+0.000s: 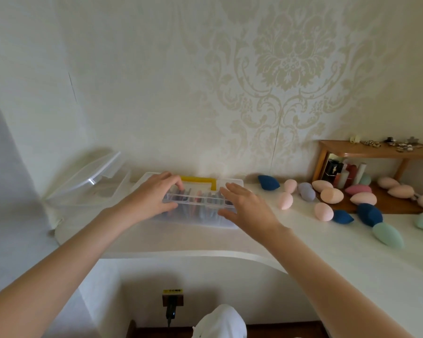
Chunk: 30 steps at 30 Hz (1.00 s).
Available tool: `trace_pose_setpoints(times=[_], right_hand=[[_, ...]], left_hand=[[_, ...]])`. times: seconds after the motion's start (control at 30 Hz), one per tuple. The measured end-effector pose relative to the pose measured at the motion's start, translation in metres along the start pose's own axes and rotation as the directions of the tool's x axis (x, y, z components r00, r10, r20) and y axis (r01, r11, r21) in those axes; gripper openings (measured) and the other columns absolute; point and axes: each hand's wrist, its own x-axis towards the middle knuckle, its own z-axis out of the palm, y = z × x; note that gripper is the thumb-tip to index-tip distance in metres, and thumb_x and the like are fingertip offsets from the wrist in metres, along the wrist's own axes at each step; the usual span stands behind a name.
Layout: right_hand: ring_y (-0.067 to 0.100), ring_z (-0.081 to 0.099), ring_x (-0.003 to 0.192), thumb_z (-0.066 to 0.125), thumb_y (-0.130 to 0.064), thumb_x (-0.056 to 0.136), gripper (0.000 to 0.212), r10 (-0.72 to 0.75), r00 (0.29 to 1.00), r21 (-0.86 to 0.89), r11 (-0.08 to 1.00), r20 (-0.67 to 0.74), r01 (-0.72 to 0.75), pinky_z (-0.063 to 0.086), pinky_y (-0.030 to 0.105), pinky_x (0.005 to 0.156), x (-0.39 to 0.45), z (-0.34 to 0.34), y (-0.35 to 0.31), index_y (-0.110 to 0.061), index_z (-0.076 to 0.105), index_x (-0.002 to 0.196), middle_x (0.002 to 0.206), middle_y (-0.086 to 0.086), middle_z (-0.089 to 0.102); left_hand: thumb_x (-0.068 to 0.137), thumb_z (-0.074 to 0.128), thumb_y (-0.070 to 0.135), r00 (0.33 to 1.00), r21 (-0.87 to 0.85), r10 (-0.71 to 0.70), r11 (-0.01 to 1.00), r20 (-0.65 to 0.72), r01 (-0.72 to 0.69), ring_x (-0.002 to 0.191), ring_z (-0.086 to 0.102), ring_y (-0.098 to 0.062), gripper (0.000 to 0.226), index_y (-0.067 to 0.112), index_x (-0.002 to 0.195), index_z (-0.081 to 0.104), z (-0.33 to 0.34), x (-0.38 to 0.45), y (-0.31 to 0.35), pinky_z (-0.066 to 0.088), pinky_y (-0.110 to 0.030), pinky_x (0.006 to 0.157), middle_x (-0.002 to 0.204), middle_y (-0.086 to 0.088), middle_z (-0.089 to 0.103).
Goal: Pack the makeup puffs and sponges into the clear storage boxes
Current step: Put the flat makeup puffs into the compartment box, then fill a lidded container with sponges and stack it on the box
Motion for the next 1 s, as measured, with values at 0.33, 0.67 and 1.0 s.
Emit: trace_pose_setpoints(times=[0.33,0.67,1.0], right_hand=[[0.016,0.027,0.141,0.046,-0.022,0.096,0.046,0.02,0.997,0.044,0.999,-0.073,-0.017,0.026,0.025,0.11,0.055,0.025,-0.015,-0.014,0.037,0.141,0.147,0.003,0.038],[0.021,0.02,0.144,0.042,-0.021,0.098,0.056,0.139,0.99,0.096,0.986,0.001,-0.139,0.016,0.033,0.117,0.071,0.022,0.038,-0.021,0.019,0.149,0.154,0.005,0.027],[0.024,0.029,0.137,0.044,-0.018,0.094,0.041,0.292,0.956,-0.083,0.953,0.011,-0.29,0.02,0.034,0.113,0.019,-0.012,0.087,-0.016,0.045,0.136,0.145,0.005,0.038]], left_hand=[[0.083,0.055,0.009,0.987,0.159,-0.152,0.975,-0.047,0.158,0.108,0.045,-0.033,0.029,0.005,0.111,0.049,0.006,0.018,-0.021,0.037,-0.039,0.093,0.114,-0.013,0.047],[0.083,0.05,0.017,0.954,0.258,-0.289,0.918,-0.08,0.3,0.11,0.041,-0.032,0.034,0.007,0.114,0.041,0.025,0.064,-0.019,0.029,-0.039,0.099,0.118,-0.012,0.041],[0.082,0.048,0.017,0.991,0.027,0.106,0.994,-0.082,-0.104,0.122,0.036,-0.033,0.045,0.007,0.126,0.044,0.062,0.086,0.106,0.029,-0.034,0.103,0.13,-0.011,0.04]])
